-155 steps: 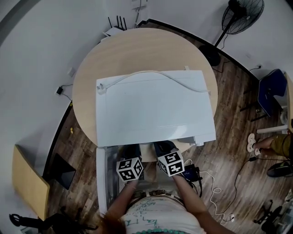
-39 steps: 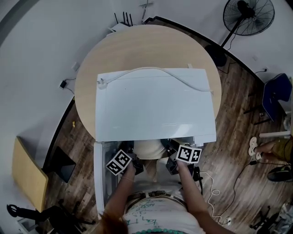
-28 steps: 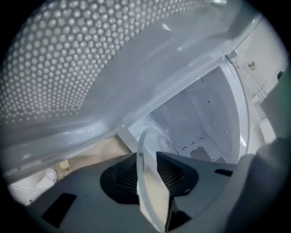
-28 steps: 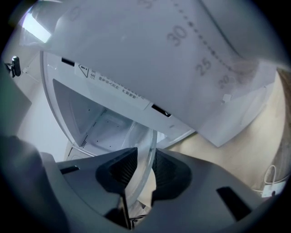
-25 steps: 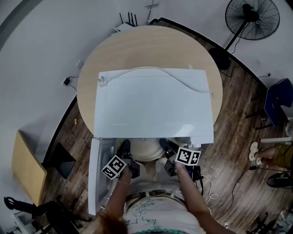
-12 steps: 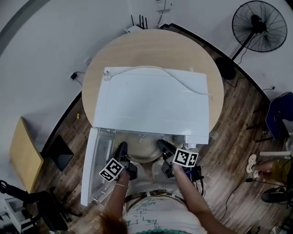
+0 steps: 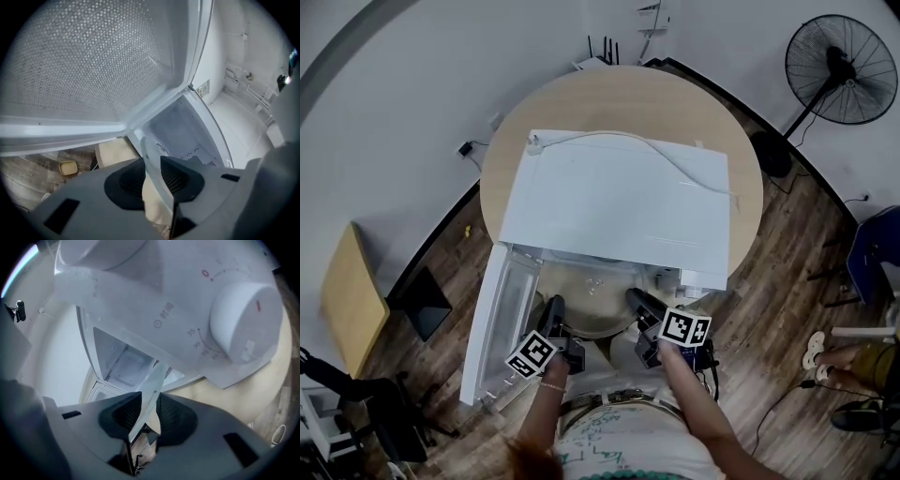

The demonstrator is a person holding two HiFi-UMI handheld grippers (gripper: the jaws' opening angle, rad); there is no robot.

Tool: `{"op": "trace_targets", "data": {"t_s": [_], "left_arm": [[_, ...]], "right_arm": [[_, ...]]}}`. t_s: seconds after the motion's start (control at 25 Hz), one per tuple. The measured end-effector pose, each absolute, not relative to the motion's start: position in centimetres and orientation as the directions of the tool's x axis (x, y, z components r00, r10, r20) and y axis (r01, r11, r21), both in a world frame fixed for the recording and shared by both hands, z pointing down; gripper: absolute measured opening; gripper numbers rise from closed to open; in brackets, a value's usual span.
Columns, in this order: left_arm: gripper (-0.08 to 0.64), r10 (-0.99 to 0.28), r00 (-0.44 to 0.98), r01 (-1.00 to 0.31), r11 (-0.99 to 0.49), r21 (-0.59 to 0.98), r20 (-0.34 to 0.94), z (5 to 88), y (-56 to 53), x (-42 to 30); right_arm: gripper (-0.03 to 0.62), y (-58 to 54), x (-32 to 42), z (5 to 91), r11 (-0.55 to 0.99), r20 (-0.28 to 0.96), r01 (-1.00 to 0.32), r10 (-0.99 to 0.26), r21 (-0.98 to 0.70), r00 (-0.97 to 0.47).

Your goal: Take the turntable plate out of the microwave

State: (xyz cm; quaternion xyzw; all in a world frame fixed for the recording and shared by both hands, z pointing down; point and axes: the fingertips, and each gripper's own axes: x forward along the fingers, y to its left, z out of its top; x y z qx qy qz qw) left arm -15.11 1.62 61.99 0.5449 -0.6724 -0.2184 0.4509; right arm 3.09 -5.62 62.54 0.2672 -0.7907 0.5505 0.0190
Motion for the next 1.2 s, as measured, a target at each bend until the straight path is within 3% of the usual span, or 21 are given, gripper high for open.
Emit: {"op": "trace_targets", "data": {"t_s": [1.2], "left_arm": [[0.106, -0.957, 0.14, -0.591, 0.125, 0.797, 0.253, 52.0, 9.9, -12.9]], "right_arm": [[0.086, 4.6, 6.5, 52.9, 0.298, 0.227, -0.442, -0.549, -0.846, -0.804]]}}
